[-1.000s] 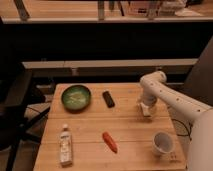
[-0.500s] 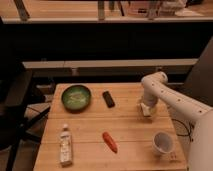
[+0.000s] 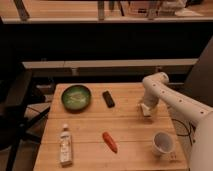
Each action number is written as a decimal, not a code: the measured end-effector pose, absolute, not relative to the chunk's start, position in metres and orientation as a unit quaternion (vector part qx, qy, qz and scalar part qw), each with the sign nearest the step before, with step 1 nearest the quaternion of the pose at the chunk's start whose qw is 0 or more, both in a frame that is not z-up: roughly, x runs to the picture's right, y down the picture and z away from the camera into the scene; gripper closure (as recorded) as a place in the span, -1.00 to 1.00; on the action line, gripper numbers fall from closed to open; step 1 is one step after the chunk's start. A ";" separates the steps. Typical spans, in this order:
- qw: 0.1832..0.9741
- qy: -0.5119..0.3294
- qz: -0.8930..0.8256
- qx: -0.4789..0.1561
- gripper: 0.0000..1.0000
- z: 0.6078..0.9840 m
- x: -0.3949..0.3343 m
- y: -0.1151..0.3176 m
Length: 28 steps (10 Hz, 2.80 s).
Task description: Place the white sponge in the ceramic bowl
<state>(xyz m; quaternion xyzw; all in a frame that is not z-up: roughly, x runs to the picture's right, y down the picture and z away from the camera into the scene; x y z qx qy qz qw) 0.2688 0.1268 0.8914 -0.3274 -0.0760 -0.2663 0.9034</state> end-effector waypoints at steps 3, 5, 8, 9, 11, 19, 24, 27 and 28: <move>0.904 -0.078 -0.263 -0.327 -0.60 0.891 0.270 0.129; 0.905 -0.080 -0.261 -0.327 -0.56 0.891 0.270 0.131; 0.906 -0.082 -0.258 -0.326 -0.37 0.890 0.272 0.132; 0.906 -0.083 -0.257 -0.326 -0.20 0.890 0.273 0.132; 0.906 -0.084 -0.255 -0.326 0.13 0.889 0.274 0.133; 0.900 -0.073 -0.287 -0.319 1.00 0.871 0.240 0.106; 0.885 -0.061 -0.337 -0.315 0.82 0.865 0.193 0.086; 0.882 -0.058 -0.342 -0.319 0.32 0.864 0.202 0.088; 0.881 -0.056 -0.346 -0.319 0.11 0.865 0.210 0.087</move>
